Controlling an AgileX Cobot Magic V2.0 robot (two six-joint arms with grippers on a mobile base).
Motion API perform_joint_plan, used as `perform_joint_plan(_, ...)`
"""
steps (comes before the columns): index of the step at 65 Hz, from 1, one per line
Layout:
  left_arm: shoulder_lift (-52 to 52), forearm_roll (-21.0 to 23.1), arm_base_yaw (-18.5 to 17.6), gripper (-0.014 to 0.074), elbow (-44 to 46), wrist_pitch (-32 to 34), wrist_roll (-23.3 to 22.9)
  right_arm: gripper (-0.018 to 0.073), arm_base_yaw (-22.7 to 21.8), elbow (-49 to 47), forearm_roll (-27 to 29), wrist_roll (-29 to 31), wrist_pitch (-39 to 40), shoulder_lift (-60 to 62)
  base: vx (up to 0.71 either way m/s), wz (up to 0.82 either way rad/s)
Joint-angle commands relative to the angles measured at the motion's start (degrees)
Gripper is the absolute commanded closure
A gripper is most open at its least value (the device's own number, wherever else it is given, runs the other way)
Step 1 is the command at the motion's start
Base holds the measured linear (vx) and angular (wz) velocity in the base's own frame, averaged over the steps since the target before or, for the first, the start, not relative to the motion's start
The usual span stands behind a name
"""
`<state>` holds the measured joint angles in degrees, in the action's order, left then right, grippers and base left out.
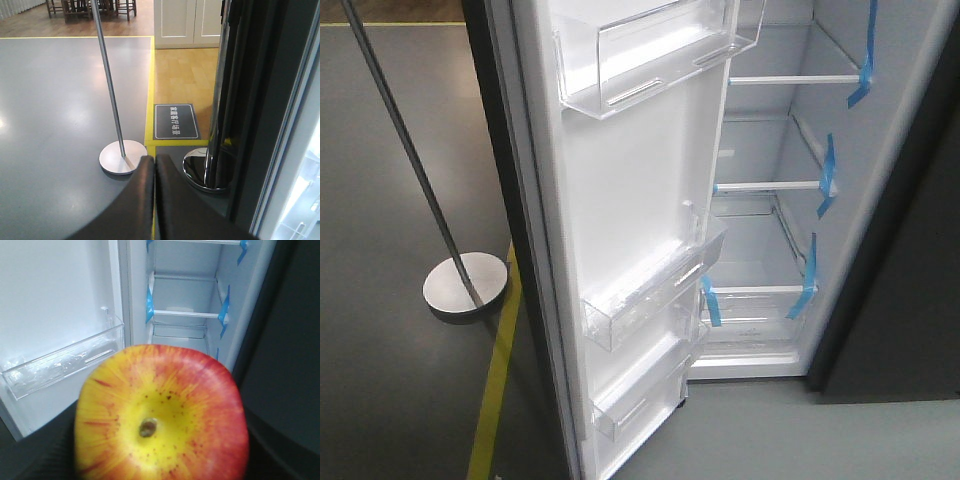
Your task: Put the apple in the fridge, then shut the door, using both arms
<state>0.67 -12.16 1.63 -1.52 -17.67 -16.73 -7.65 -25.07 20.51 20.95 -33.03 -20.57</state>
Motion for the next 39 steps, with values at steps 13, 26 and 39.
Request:
perform_joint_plan(13,0.77,0.17,-0.19,0.0601,-1.15,3.64,-0.55,0.0529,-0.08,-1.56,0.84,0.4,4.6,-0.37,0.04,0.0)
perform_joint_plan(26,0.77,0.17,-0.19,0.0601,-1.15,3.64,-0.55,0.0529,-0.08,-1.56,0.84,0.4,4.6,-0.37,0.05,0.0)
perform_joint_plan(39,0.77,0.17,-0.19,0.0601,-1.15,3.64,-0.55,0.0529,-0.08,-1.56,0.84,0.4,4.6,-0.37,0.05,0.01)
